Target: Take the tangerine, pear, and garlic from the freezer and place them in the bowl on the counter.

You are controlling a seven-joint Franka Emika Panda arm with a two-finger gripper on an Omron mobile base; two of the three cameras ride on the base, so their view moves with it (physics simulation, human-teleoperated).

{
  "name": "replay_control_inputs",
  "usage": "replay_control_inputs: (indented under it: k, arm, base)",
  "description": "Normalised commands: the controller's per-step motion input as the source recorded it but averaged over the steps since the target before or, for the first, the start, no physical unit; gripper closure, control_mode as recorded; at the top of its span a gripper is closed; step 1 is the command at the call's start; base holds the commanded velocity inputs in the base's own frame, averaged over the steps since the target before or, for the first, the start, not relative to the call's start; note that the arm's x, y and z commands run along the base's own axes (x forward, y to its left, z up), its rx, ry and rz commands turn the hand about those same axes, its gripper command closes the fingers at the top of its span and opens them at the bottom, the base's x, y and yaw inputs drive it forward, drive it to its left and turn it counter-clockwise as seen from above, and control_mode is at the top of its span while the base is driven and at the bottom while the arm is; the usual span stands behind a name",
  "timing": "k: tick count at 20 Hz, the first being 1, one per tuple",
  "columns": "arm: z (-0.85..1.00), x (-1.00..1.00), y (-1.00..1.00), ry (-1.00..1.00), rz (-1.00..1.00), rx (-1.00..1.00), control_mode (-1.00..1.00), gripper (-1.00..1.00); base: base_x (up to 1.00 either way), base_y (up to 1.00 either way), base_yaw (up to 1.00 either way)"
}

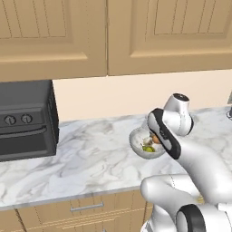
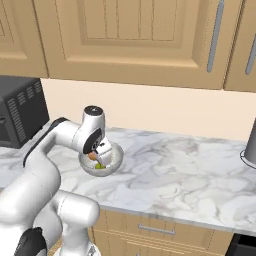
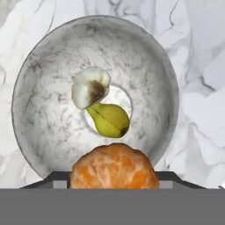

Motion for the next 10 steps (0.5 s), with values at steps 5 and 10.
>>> replay_control_inputs:
  k: [5, 10]
  arm:
    - [-0.36, 0.4, 0.0, 0.06, 0.0, -0.01, -1.0, 1.0]
    - [-0.42, 0.37, 0.0, 0.08, 0.01, -0.01, -1.0, 1.0]
  base:
    - [0.0, 0.0, 0.0]
    - [0.0, 0.0, 0.0]
